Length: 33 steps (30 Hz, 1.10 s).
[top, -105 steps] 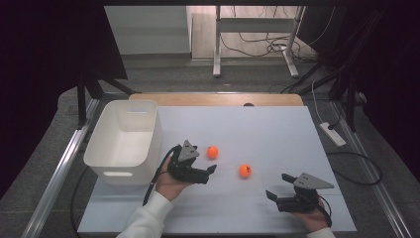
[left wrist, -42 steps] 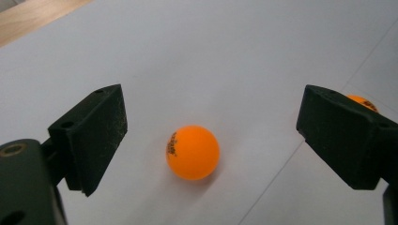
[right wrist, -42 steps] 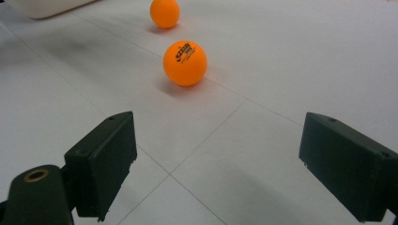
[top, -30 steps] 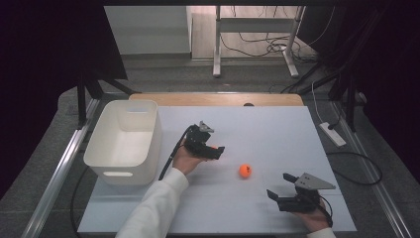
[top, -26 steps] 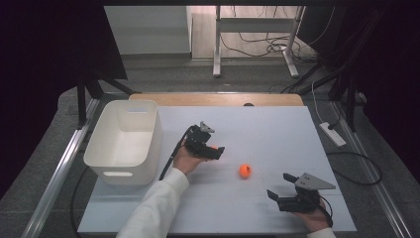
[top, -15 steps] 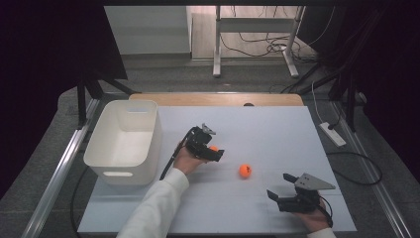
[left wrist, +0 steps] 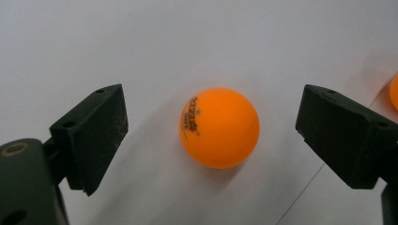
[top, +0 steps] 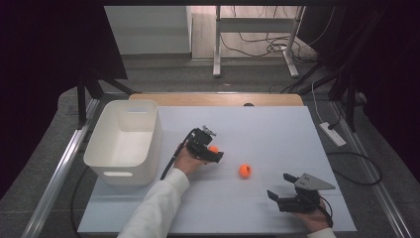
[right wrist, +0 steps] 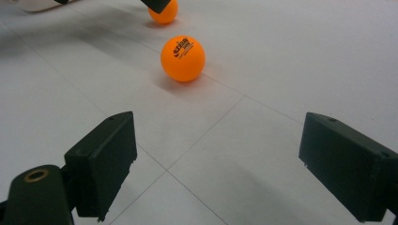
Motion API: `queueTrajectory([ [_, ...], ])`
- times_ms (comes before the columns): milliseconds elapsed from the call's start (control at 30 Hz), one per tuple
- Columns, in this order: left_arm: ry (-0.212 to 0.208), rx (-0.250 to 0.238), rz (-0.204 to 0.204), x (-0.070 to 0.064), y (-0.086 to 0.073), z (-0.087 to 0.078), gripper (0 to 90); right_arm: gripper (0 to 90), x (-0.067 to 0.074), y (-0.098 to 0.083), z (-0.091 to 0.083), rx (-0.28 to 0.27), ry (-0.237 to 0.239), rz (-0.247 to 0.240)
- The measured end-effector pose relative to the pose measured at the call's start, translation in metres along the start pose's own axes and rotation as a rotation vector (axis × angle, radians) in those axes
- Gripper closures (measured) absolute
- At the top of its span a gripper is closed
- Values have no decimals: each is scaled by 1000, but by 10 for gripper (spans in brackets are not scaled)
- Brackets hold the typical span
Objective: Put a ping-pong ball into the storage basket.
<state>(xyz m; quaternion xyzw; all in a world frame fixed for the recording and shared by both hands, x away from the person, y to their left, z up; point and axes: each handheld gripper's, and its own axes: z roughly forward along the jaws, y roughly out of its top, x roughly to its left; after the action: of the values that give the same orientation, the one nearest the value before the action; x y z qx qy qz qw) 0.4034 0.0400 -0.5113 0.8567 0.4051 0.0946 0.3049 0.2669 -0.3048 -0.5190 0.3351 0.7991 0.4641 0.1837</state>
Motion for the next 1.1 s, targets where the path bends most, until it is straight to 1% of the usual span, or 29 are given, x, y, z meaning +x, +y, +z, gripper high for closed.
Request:
queueTrajectory([
  [133, -1, 17, -16, 3, -1, 2, 140, 111, 0, 0, 0, -1, 0, 1],
  [233, -10, 21, -26, 4, -2, 3, 168, 111, 0, 0, 0, -1, 0, 0],
  [400, -23, 26, -27, 4, -1, 2, 293, 111, 0, 0, 0, -3, -1, 0],
  [600, -28, 40, -24, 5, -2, 3, 433, 111, 0, 0, 0, -4, -1, 0],
  [633, -28, 37, -24, 5, -2, 2, 433, 111, 0, 0, 0, -3, -1, -1],
  [667, -27, 32, -20, 4, -2, 1, 497, 111, 0, 0, 0, -3, -1, -1],
  [867, -28, 34, -16, 5, -2, -1, 509, 111, 0, 0, 0, -4, -3, 0],
  [1100, -35, -2, -17, 5, -1, -10, 510, 111, 0, 0, -1, -6, -3, 0],
])
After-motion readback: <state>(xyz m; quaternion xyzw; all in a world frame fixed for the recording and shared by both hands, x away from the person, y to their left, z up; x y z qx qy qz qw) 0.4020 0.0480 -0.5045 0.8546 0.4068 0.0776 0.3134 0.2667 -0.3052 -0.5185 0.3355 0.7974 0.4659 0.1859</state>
